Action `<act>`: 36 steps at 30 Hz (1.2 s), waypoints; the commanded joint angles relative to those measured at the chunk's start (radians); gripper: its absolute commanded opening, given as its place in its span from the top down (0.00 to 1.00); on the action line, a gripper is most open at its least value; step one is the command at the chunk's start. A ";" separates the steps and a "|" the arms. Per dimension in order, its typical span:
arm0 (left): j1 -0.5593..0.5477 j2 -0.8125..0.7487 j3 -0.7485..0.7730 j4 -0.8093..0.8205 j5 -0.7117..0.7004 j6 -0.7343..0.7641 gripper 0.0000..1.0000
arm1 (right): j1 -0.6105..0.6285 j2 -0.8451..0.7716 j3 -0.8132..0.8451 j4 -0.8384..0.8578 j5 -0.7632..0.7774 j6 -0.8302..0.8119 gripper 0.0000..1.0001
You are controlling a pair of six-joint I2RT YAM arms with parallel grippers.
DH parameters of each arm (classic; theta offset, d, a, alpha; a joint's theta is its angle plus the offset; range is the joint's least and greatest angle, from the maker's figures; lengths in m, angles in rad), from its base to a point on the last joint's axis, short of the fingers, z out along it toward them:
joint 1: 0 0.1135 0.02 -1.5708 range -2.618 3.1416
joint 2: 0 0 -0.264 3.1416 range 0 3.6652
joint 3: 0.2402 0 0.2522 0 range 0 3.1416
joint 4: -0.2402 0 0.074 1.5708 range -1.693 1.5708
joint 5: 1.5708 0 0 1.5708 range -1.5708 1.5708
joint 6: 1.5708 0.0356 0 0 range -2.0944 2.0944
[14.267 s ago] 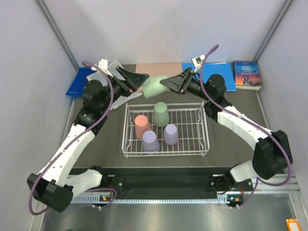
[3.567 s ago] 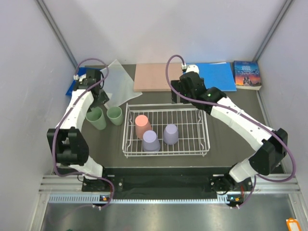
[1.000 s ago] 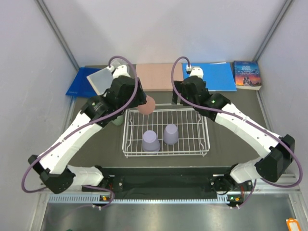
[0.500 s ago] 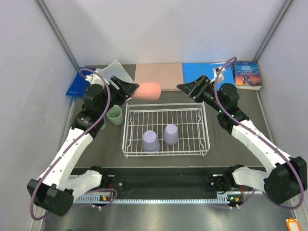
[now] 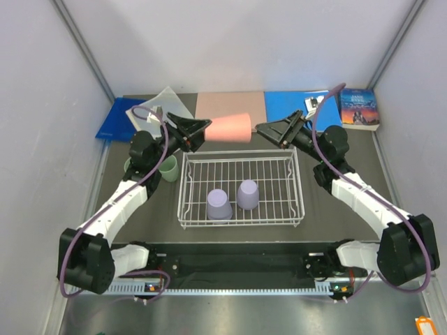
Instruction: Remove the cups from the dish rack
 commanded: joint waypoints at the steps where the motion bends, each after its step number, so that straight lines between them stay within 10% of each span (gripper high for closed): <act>1: 0.002 -0.007 0.017 0.133 0.072 -0.034 1.00 | 0.002 -0.025 0.063 0.054 -0.031 -0.039 0.36; 14: -0.001 0.083 0.059 0.124 0.181 -0.036 1.00 | 0.109 0.135 0.192 0.071 -0.123 -0.058 0.41; 18: -0.001 0.070 0.052 0.105 0.164 -0.015 1.00 | 0.120 0.144 0.203 0.025 -0.112 -0.075 0.88; 21: 0.001 0.051 0.064 0.014 0.137 0.044 1.00 | 0.118 0.124 0.207 -0.061 -0.087 -0.131 1.00; 24: 0.007 0.027 0.090 -0.123 0.086 0.123 0.77 | 0.114 0.093 0.219 -0.150 -0.045 -0.193 1.00; 25: 0.013 0.019 0.105 -0.175 0.072 0.153 0.42 | 0.112 0.071 0.233 -0.252 0.018 -0.263 1.00; 28: 0.007 0.011 0.260 -0.589 -0.100 0.393 0.01 | 0.120 0.085 0.403 -0.648 0.267 -0.479 1.00; 36: 0.004 0.022 0.464 -1.125 -0.576 0.601 0.01 | 0.146 0.519 1.147 -1.364 0.722 -0.671 1.00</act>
